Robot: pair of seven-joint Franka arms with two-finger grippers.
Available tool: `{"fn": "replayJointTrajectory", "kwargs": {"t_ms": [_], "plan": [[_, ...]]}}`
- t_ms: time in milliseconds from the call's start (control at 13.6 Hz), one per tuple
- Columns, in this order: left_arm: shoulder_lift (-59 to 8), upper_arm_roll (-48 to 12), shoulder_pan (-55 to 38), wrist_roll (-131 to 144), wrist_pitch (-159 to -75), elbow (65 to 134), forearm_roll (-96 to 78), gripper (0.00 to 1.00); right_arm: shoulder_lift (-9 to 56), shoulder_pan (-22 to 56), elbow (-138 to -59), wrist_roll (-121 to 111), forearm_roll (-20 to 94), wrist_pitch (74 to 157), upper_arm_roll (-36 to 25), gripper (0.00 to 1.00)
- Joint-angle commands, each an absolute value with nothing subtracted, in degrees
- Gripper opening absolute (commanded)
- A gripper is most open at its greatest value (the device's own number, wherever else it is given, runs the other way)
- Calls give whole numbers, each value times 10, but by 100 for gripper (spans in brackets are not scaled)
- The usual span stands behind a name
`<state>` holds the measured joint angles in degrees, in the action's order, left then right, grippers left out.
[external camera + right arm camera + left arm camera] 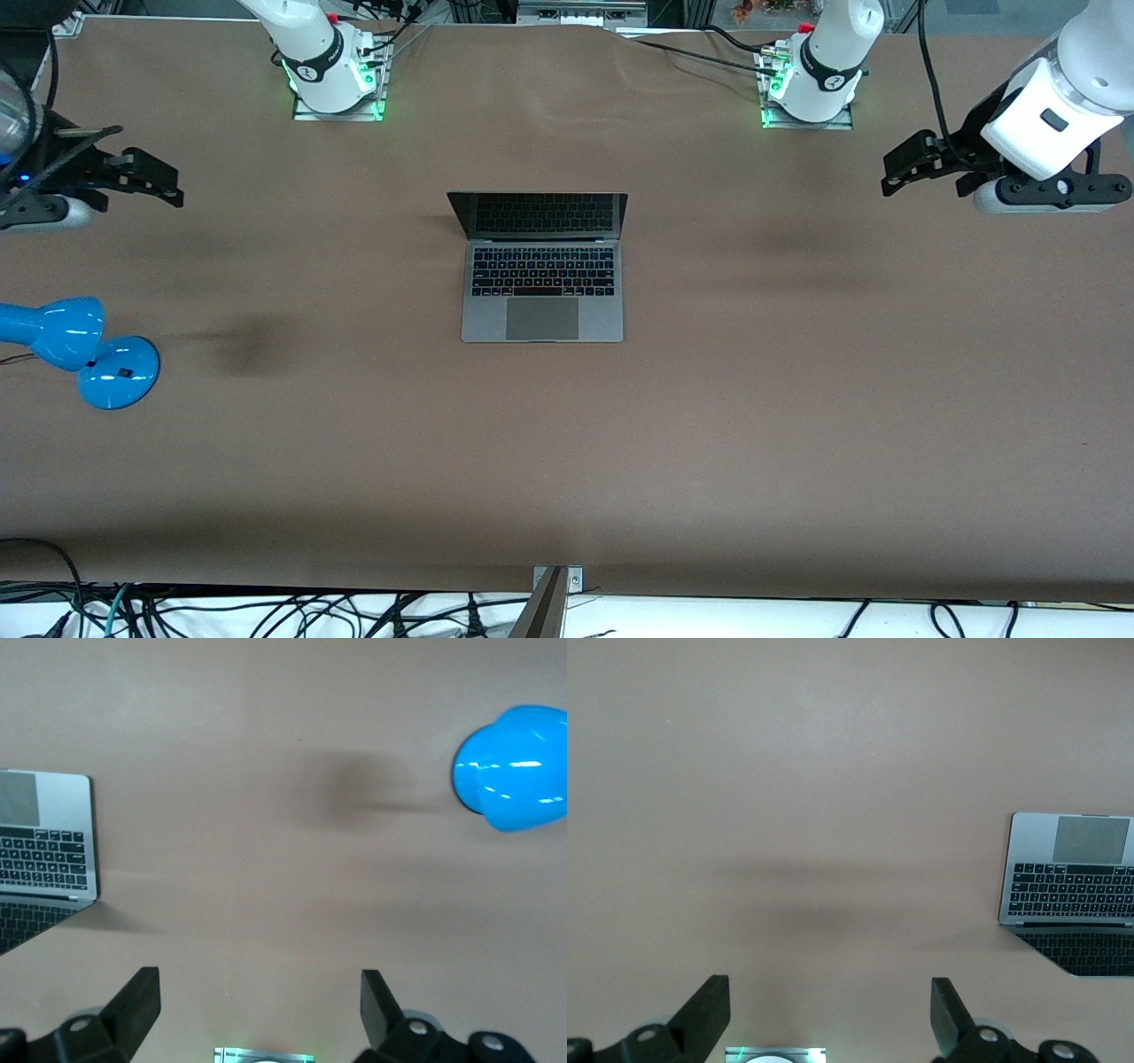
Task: Close laptop with both arms from behind
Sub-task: 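Move both grippers from rest toward the laptop's raised screen, then lower both grippers behind the screen's back edge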
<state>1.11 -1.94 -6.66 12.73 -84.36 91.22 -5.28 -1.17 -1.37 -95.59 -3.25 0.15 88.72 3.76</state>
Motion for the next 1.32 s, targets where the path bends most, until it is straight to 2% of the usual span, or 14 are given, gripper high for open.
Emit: {"fn": "replayJointTrajectory", "kwargs": {"t_ms": [0,293,733,953,1246], "plan": [[13,-26,-76,141,-841,927,-73,100,-23,-18,-968,-31,3,884,68,100],[11,-52,-77,191,-840,930,-91,100,-13,-16,-985,-26,39,895,130,100],[-4,-136,-77,304,-855,931,-91,100,7,10,-998,94,40,926,229,100],[-26,-185,-77,373,-880,930,-91,100,18,41,-1009,160,41,943,244,100],[-67,-245,-77,451,-910,930,-91,100,32,50,-1036,183,155,945,244,100]]}}
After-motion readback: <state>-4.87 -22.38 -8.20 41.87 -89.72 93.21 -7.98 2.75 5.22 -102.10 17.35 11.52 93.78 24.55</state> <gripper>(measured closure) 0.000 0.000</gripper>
